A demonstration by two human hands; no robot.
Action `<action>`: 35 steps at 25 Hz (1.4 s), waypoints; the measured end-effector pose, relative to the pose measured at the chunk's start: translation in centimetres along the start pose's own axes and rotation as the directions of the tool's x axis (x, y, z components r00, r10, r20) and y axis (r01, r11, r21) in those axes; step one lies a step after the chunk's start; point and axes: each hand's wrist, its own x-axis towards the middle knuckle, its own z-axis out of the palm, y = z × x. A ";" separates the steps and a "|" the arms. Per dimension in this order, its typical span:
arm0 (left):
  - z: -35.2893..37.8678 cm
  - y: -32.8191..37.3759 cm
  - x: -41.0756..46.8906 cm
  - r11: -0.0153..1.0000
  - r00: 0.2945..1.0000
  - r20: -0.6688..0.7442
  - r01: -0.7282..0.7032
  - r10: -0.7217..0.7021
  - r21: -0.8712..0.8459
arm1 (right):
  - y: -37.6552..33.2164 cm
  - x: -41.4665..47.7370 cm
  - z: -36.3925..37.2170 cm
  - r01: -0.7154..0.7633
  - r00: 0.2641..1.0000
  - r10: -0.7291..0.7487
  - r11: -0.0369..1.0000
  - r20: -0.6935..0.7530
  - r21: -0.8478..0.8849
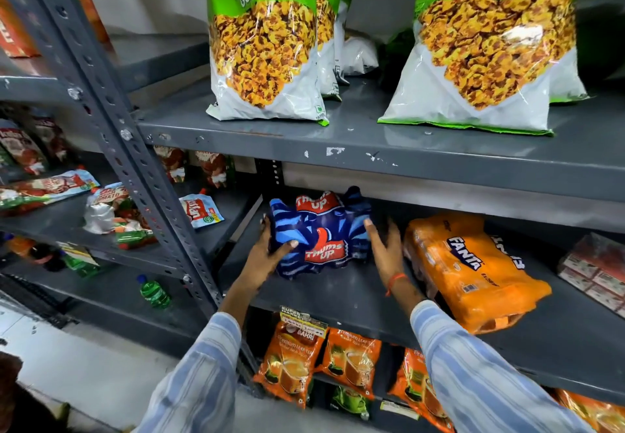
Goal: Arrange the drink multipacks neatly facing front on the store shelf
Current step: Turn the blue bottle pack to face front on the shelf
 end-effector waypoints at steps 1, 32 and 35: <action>-0.1 0.0 0.2 1.000 0.999 -0.034 0.010 -0.010 -0.004 | 0.0 0.4 0.2 -0.025 0.997 0.024 1.000 0.075 0.007; 0.3 -2.2 -5.6 0.972 0.994 -0.105 -0.056 0.033 -0.226 | 3.5 -10.5 0.5 0.093 0.994 -0.089 0.993 -0.066 0.066; 1.4 -2.0 -5.7 0.978 0.994 -0.107 -0.052 0.031 -0.203 | 3.4 -10.5 -0.5 0.069 0.996 -0.064 0.995 -0.062 0.075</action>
